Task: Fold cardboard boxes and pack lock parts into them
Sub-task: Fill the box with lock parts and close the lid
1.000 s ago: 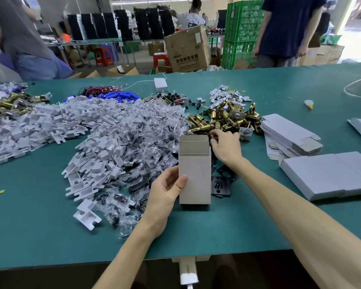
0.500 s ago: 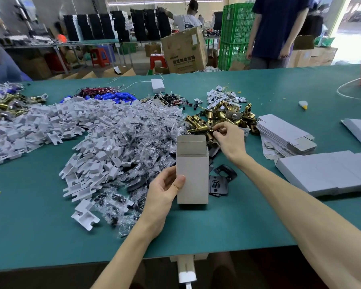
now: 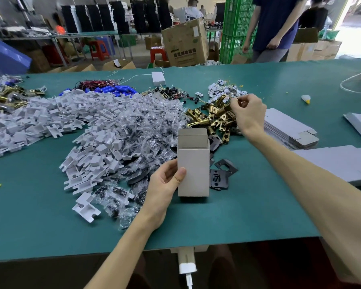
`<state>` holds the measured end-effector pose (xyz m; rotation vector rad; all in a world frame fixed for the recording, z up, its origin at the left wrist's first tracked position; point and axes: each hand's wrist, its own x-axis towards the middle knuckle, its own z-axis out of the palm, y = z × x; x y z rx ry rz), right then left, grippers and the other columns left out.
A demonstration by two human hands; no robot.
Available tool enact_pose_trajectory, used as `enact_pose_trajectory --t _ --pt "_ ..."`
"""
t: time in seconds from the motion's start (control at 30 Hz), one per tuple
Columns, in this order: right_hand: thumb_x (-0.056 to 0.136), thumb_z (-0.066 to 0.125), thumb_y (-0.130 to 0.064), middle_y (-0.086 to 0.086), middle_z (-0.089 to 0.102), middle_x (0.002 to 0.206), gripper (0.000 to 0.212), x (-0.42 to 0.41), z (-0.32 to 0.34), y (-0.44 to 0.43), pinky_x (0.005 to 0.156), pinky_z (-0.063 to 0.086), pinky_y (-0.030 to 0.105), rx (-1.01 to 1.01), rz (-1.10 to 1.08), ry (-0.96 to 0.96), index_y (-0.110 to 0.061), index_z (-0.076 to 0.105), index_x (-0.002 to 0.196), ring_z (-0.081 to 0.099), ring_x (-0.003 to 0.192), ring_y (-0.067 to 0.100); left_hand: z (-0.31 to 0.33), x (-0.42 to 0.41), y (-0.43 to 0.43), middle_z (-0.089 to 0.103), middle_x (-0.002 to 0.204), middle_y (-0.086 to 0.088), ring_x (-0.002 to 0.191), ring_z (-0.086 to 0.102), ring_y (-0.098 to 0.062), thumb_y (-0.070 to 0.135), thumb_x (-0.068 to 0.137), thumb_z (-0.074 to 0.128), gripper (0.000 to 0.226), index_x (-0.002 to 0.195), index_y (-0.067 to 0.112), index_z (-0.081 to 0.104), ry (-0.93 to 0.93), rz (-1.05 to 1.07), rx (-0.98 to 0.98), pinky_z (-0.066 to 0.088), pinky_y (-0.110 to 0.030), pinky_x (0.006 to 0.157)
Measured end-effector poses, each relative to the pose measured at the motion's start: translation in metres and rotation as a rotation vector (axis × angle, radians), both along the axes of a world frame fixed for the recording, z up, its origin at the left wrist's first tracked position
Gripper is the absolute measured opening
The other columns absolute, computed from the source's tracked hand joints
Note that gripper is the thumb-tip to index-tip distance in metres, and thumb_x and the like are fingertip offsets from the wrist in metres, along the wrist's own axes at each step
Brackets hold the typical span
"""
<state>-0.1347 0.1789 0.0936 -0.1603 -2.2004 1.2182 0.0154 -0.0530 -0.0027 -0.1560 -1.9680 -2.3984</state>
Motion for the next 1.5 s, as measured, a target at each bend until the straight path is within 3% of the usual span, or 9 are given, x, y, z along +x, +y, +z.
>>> enact_pose_trajectory --t 0.13,0.4,0.53,0.73,0.93,1.1,1.27,1.37,1.5 --pt "0.094 0.066 -0.032 0.008 0.074 0.088 0.022 0.02 0.022 0.001 0.079 0.06 0.045 -0.062 0.068 0.01 -0.011 0.069 0.099 0.072 0.087 0.026 0.0 0.001 0.0 0.073 0.127 -0.003 0.121 0.068 -0.02 0.031 0.092 0.069 0.046 0.132 0.009 0.064 0.003 -0.005 0.006 0.057 -0.031 0.099" --pt "0.098 0.064 -0.04 0.003 0.07 0.08 0.028 0.071 0.046 -0.02 0.077 0.058 0.051 -0.136 0.228 0.173 -0.012 0.067 0.098 0.069 0.076 0.025 0.0 0.003 -0.001 0.074 0.125 -0.003 0.119 0.069 -0.022 0.033 0.091 0.071 0.042 0.128 0.013 0.066 0.018 0.012 -0.007 0.058 -0.033 0.099" --pt "0.1 0.063 -0.038 -0.004 0.065 0.076 0.023 0.09 0.06 -0.03 0.065 0.055 0.038 -0.113 0.311 0.274 -0.015 0.064 0.098 0.061 0.065 0.009 0.002 0.004 0.0 0.074 0.125 -0.002 0.12 0.069 -0.021 0.033 0.09 0.072 0.044 0.129 0.012 0.066 0.018 0.007 0.002 0.058 -0.031 0.097" --pt "0.097 0.07 -0.027 0.001 0.07 0.079 0.019 0.113 0.057 -0.045 0.063 0.055 0.035 0.08 0.462 0.205 -0.009 0.068 0.099 0.065 0.067 0.02 0.004 0.005 -0.001 0.074 0.125 -0.005 0.119 0.069 -0.023 0.028 0.089 0.074 0.045 0.13 0.011 0.066 0.038 -0.021 0.01 0.058 -0.034 0.099" --pt "0.096 0.072 -0.029 -0.008 0.066 0.071 0.018 0.124 0.045 -0.048 0.058 0.043 0.016 0.149 0.509 0.209 -0.011 0.069 0.095 0.055 0.06 0.004 0.005 0.006 -0.001 0.075 0.121 -0.006 0.114 0.07 -0.022 0.025 0.089 0.075 0.041 0.127 0.012 0.067 0.061 -0.014 0.016 0.057 -0.028 0.093" --pt "0.096 0.071 -0.024 0.005 0.069 0.075 0.017 0.13 0.039 -0.042 0.057 0.045 0.028 0.143 0.516 0.179 -0.007 0.07 0.097 0.056 0.06 0.016 0.005 0.006 -0.002 0.075 0.123 -0.002 0.117 0.069 -0.02 0.027 0.089 0.075 0.038 0.125 0.017 0.068 0.054 -0.018 0.012 0.057 -0.028 0.096" --pt "0.097 0.069 -0.032 -0.003 0.069 0.077 0.02 0.129 0.054 -0.036 0.059 0.046 0.021 0.106 0.435 0.332 -0.012 0.068 0.097 0.059 0.062 0.008 0.007 0.006 -0.001 0.076 0.121 0.0 0.115 0.07 -0.016 0.027 0.087 0.075 0.039 0.125 0.017 0.067 0.057 -0.022 -0.016 0.056 -0.025 0.093" --pt "0.096 0.07 -0.027 -0.012 0.063 0.071 0.019 0.127 0.047 -0.042 0.057 0.039 0.012 0.202 0.473 0.26 -0.008 0.068 0.096 0.054 0.058 0.002 0.007 0.007 -0.001 0.075 0.121 -0.001 0.113 0.07 -0.016 0.026 0.088 0.075 0.039 0.125 0.015 0.067 0.059 -0.029 -0.016 0.056 -0.024 0.091" --pt "0.096 0.071 -0.027 -0.011 0.064 0.072 0.02 0.124 0.027 -0.047 0.058 0.039 0.014 0.257 0.483 0.179 -0.007 0.069 0.098 0.054 0.059 0.006 0.008 0.009 0.0 0.076 0.121 -0.002 0.112 0.071 -0.016 0.021 0.089 0.074 0.038 0.126 0.013 0.067 0.051 -0.05 -0.029 0.057 -0.024 0.089"
